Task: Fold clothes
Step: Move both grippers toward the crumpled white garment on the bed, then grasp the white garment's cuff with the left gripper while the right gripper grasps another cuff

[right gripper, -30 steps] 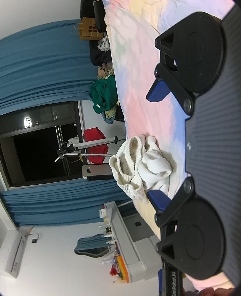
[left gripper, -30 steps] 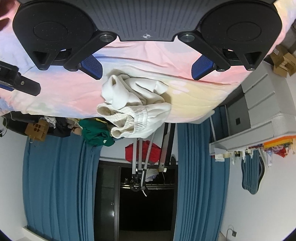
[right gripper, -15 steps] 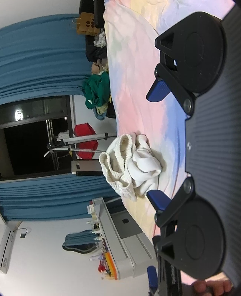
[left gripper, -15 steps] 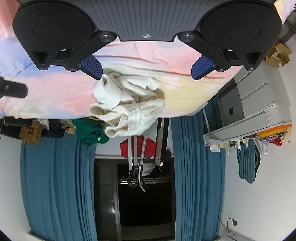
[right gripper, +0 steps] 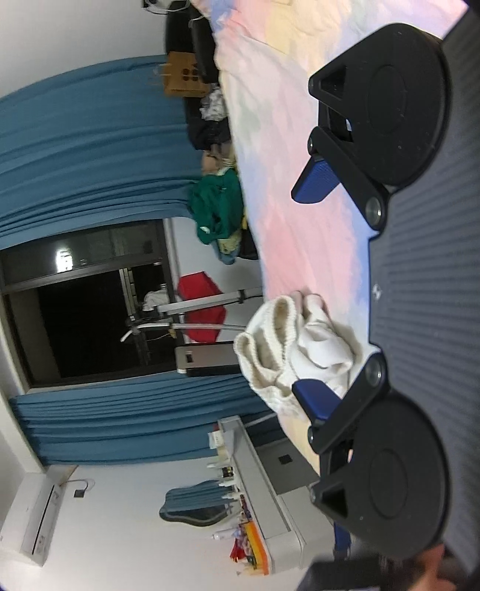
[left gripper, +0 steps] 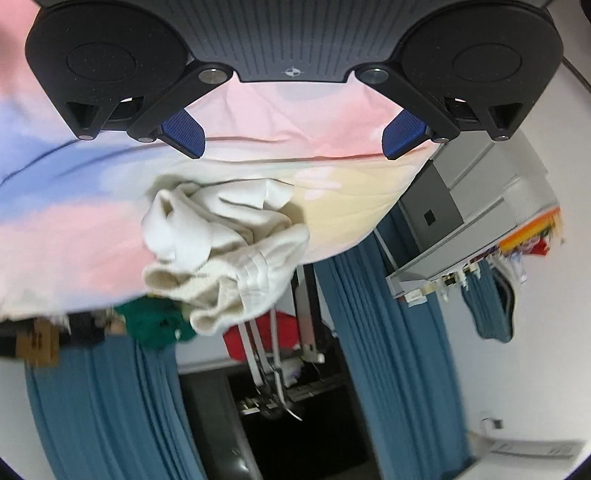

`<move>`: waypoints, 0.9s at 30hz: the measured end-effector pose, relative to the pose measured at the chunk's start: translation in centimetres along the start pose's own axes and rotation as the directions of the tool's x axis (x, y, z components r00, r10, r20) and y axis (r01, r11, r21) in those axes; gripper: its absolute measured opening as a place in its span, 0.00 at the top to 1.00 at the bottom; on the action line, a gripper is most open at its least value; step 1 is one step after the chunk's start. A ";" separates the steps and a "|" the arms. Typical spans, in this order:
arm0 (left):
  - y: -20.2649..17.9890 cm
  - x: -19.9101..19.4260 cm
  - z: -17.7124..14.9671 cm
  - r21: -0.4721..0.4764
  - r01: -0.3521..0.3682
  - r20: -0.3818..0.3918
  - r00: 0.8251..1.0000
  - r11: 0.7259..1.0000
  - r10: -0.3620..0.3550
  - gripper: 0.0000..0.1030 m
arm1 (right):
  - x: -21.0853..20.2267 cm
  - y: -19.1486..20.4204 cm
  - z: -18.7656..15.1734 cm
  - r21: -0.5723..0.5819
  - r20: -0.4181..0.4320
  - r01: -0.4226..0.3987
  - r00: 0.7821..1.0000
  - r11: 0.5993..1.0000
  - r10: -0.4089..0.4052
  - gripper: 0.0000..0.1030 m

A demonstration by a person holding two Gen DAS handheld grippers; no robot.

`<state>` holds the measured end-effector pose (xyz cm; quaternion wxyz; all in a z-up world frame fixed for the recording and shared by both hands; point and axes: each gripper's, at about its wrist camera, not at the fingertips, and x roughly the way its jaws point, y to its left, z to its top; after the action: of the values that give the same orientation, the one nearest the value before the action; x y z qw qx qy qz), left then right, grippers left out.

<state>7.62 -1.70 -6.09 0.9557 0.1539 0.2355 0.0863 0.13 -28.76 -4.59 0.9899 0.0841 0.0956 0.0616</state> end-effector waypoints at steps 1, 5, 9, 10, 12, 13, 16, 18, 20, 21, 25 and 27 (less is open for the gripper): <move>-0.3 0.9 0.4 0.004 -0.001 -0.003 1.000 1.000 0.001 0.01 | -0.1 -0.2 0.2 -0.010 0.008 0.002 1.000 1.000 -0.002 0.00; -1.7 4.4 3.0 0.028 0.009 0.033 0.999 1.000 -0.010 0.01 | 0.2 -1.4 0.6 -0.020 -0.020 0.015 1.000 1.000 -0.016 0.00; -3.9 8.3 6.9 0.071 -0.011 0.080 0.997 0.997 0.006 0.04 | 1.5 -3.4 0.3 0.073 -0.061 0.005 0.998 0.997 0.000 0.00; -4.4 9.3 7.9 0.070 -0.010 0.074 0.997 0.997 0.005 0.07 | 1.9 -3.8 0.1 0.095 -0.076 -0.001 0.997 0.996 0.008 0.00; -5.3 11.3 9.9 0.065 0.003 0.056 0.998 0.998 -0.007 0.10 | 2.9 -4.7 -0.4 0.144 -0.110 -0.008 0.994 0.990 0.024 0.00; -5.8 12.2 10.9 0.067 0.016 0.050 0.999 0.998 -0.019 0.10 | 3.4 -5.1 -0.7 0.166 -0.126 -0.007 0.992 0.986 0.028 0.00; -7.1 15.2 13.5 0.078 0.006 0.042 0.999 0.997 -0.010 0.11 | 4.8 -6.1 -1.5 0.213 -0.171 0.017 0.985 0.977 0.020 0.00; -7.5 17.4 15.1 0.069 -0.003 0.025 1.000 0.998 0.002 0.15 | 5.6 -6.8 -2.0 0.255 -0.188 0.027 0.982 0.966 0.022 0.00; -7.9 19.4 16.5 0.055 0.008 0.015 1.000 0.998 -0.009 0.16 | 6.4 -7.6 -2.5 0.297 -0.204 0.038 0.979 0.954 0.025 0.00; -8.1 20.3 17.1 0.048 0.016 0.011 1.000 0.999 -0.017 0.16 | 6.9 -7.8 -2.8 0.305 -0.212 0.040 0.977 0.952 0.027 0.00; -9.7 23.8 18.3 0.100 0.063 -0.005 0.998 0.993 -0.063 0.21 | 8.9 -8.1 -4.0 0.325 -0.247 0.034 0.968 0.945 0.050 0.00; -10.9 25.1 18.2 0.141 0.053 -0.008 0.999 0.989 -0.053 0.28 | 9.9 -7.9 -4.5 0.325 -0.264 0.026 0.963 0.945 0.064 0.00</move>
<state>39.27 -10.55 -5.09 0.9439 0.2144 0.2472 0.0444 9.68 -34.44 -12.16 0.9394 0.2380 0.2380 0.0655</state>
